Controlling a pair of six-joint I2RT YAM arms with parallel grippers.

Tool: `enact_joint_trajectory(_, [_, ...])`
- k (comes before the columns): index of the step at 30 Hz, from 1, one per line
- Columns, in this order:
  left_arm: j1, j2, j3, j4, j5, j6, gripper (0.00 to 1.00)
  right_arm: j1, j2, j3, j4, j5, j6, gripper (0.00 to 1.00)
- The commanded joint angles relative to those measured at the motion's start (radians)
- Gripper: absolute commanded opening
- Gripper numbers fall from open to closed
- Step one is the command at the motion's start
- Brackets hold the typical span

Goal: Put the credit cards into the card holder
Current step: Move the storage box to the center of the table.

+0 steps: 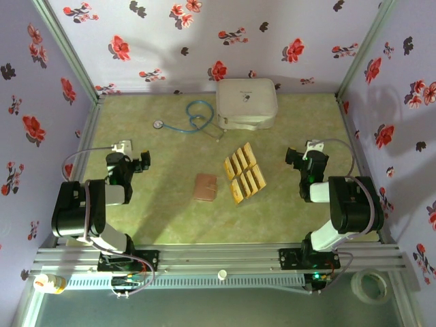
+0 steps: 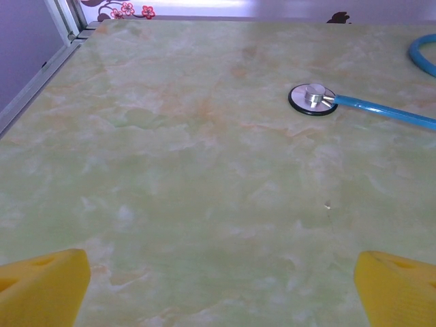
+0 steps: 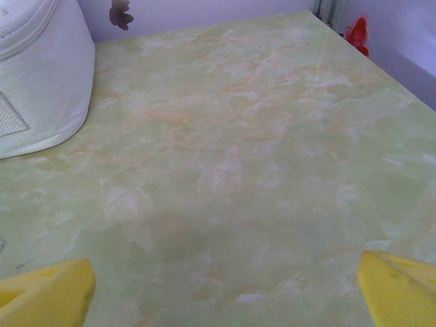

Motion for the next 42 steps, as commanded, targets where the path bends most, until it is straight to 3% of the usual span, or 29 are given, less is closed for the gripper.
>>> enact_joint_trajectory(1, [-0.006,-0.002,0.021,0.008,-0.015,0.017,1.00,0.003,-0.001,0.011,0.010,0.018,0.013,0.99])
enact_joint_trajectory(9, [-0.007,-0.004,0.017,0.013,-0.015,0.015,1.00,0.003,-0.008,0.000,0.026,0.026,0.013,0.99])
enact_joint_trajectory(15, [-0.008,-0.041,-0.009,0.029,0.008,0.027,1.00,0.003,-0.137,-0.045,-0.011,0.147,0.057,0.99])
enact_joint_trajectory(20, [-0.007,-0.116,0.014,-0.069,-0.038,0.006,1.00,0.003,-0.283,0.053,-0.351,0.207,0.154,0.99])
enact_joint_trajectory(22, [-0.006,-0.150,0.023,-0.116,-0.052,0.004,1.00,0.002,-0.321,0.114,-0.494,0.237,0.270,0.99])
enact_joint_trajectory(24, [-0.007,-0.192,0.043,-0.181,-0.068,0.005,1.00,-0.012,-0.349,0.215,-0.752,0.284,0.500,0.99])
enact_joint_trajectory(29, [-0.008,-0.306,0.162,-0.442,-0.108,-0.116,1.00,-0.008,-0.345,0.377,-0.936,0.021,0.450,0.99])
enact_joint_trajectory(36, [-0.051,-0.332,0.473,-0.982,-0.097,-0.404,1.00,0.167,-0.417,0.439,-1.143,-0.131,0.391,0.96])
enact_joint_trajectory(42, [-0.186,-0.341,0.522,-1.108,-0.087,-0.438,1.00,0.392,-0.524,0.354,-1.269,-0.097,0.433,0.91])
